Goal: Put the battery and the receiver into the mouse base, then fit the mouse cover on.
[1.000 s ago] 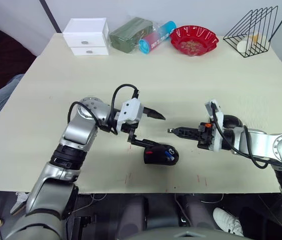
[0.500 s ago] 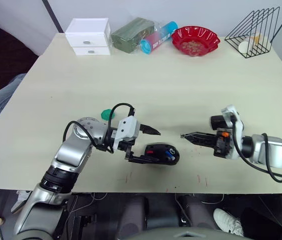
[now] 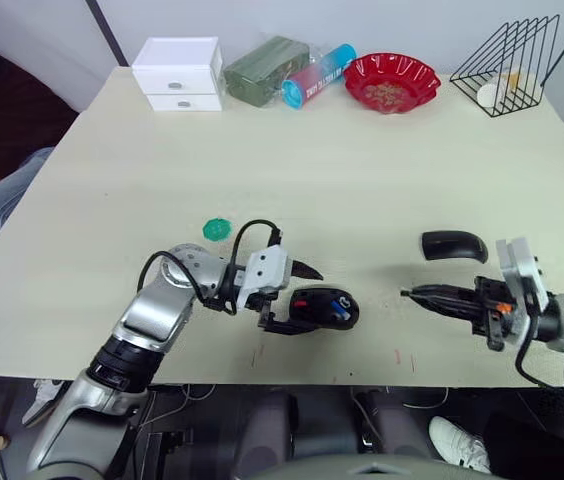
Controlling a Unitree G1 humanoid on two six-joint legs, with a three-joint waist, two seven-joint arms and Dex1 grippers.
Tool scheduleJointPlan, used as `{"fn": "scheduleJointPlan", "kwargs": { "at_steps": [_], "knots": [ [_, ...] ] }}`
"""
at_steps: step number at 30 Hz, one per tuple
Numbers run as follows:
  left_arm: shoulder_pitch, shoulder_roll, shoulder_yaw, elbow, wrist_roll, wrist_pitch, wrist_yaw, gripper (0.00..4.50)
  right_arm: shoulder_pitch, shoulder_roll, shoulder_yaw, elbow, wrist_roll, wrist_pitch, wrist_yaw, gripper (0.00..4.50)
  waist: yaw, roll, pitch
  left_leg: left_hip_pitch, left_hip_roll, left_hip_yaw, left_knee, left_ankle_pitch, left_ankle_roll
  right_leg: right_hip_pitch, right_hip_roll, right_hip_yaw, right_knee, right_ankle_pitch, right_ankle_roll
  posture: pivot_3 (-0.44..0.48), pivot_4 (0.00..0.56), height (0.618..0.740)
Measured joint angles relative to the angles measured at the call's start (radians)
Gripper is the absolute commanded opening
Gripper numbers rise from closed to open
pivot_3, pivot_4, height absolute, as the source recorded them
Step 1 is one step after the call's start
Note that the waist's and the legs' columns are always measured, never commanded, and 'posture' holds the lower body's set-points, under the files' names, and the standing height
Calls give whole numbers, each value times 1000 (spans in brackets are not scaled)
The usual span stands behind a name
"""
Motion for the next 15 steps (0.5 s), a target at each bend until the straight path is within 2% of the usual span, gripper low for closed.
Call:
{"fn": "scheduleJointPlan", "kwargs": {
  "at_steps": [6,15],
  "knots": [
    [-23,-27,-30,29,36,-13,17,4425,-10,20,0,34,-63,-123,120,0,0,0,0,0,0,-1,1,0,0,1,0,0,1,0,0,0,150,740],
    [-41,-46,-66,74,83,-13,28,4425,-18,45,0,36,-70,-139,132,0,9,0,0,0,0,-1,2,0,-1,1,0,0,1,0,0,0,150,740]
  ]
}}
